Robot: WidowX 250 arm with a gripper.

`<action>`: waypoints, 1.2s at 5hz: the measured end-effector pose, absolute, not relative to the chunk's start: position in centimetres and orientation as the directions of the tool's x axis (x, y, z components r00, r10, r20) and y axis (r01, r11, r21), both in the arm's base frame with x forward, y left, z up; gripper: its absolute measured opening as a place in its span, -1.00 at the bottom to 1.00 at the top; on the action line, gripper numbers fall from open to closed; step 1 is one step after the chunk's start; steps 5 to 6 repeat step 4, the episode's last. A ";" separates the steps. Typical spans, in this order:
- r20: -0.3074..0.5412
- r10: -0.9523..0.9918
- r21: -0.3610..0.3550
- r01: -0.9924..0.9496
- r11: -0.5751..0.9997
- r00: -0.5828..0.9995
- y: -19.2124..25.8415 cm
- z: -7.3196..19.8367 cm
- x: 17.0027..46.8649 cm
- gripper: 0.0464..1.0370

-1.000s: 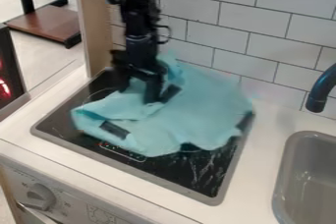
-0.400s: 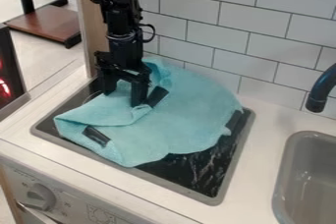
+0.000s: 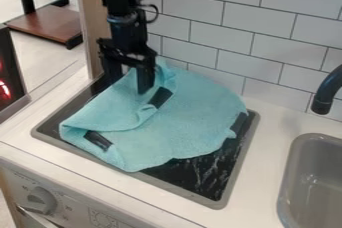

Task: Fold the blue cloth on the top right in the table

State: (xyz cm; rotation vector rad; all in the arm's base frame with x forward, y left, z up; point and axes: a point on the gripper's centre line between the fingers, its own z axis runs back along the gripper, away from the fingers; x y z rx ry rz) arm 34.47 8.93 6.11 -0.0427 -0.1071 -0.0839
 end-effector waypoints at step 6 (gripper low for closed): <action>0.206 -0.068 -0.072 0.085 0.994 0.976 10.4 10.3 33.9 0.92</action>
